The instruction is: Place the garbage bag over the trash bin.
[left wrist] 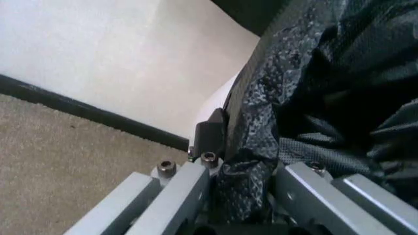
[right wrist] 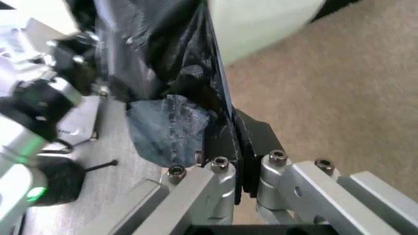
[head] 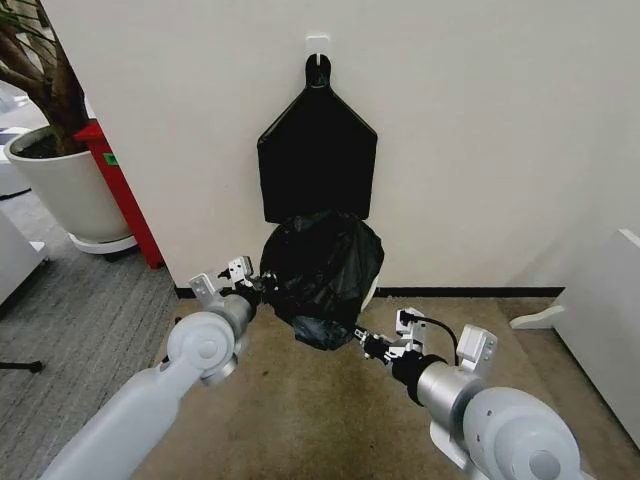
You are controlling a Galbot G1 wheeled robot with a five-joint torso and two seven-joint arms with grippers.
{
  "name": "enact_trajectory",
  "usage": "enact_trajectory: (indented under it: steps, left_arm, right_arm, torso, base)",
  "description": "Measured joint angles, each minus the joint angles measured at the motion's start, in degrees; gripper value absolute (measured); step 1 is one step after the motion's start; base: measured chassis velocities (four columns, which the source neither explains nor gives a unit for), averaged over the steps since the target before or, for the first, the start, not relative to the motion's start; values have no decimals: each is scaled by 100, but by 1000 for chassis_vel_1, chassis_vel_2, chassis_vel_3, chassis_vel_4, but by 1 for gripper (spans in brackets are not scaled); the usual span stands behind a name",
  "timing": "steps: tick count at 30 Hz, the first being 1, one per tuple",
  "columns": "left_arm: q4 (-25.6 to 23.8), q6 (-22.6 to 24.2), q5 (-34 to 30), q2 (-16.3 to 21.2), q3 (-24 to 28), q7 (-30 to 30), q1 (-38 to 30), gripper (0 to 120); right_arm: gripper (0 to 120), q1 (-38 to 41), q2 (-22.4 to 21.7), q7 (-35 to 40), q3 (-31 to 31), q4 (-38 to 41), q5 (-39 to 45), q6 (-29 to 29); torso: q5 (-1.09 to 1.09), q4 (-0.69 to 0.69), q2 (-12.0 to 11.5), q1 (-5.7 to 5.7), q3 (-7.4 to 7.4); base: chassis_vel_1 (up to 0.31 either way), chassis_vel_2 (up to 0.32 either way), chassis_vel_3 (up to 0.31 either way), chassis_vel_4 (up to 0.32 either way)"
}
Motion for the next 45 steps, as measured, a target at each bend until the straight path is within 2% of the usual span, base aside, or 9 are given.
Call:
enact_trajectory:
  steps: [11, 19, 29, 33, 34, 39, 42, 43, 45]
  left_arm:
    - [-157, -28, -565, -23, -90, -195, -13, 1]
    - [-249, -6, -588, 13, -92, -199, 100, 1]
    - [-301, 4, -586, 17, -121, -182, 200, 1]
    - [-213, 3, -565, 2, -147, -172, 151, 1]
    - [-213, 3, -565, 2, -147, -172, 151, 1]
    - [-87, -13, -553, 14, -178, -172, -4, 1]
    - [-64, -15, -519, 27, -179, -165, -25, 1]
    - [-37, -14, -451, 49, -179, -121, -30, 1]
    - [-7, -13, -349, 77, -179, -56, -28, 1]
  right_arm:
    - [0, 184, 334, 44, -110, -868, -327, -92]
    - [0, 296, 446, -263, -6, -1708, -865, -100]
    - [0, 277, 519, -428, -16, -1820, -1273, -193]
    - [13, 29, 434, -516, -44, -1462, -1544, -261]
    - [13, 29, 434, -516, -44, -1462, -1544, -261]
    - [37, -254, 124, -1119, -106, -868, -2208, -246]
    - [42, -281, 44, -1155, -82, -724, -2262, -233]
    - [49, -327, -70, -1165, -9, -571, -2297, -213]
    - [54, -364, -169, -1165, 59, -435, -2298, -182]
  torso:
    - [0, 1, 0, 1, 0]
    - [1, 1, 0, 0, 0]
    - [0, 1, 0, 1, 0]
    - [0, 0, 0, 0, 0]
    - [0, 0, 0, 0, 0]
    - [0, 0, 0, 0, 0]
    - [1, 0, 0, 0, 0]
    - [1, 1, 0, 0, 0]
    - [1, 0, 0, 0, 0]
  base:
    - [0, 0, 0, 0]
    - [0, 0, 0, 0]
    - [0, 0, 0, 0]
    - [0, 0, 0, 0]
    - [0, 0, 0, 0]
    - [0, 0, 0, 0]
    - [0, 0, 0, 0]
    - [0, 0, 0, 0]
    - [0, 0, 0, 0]
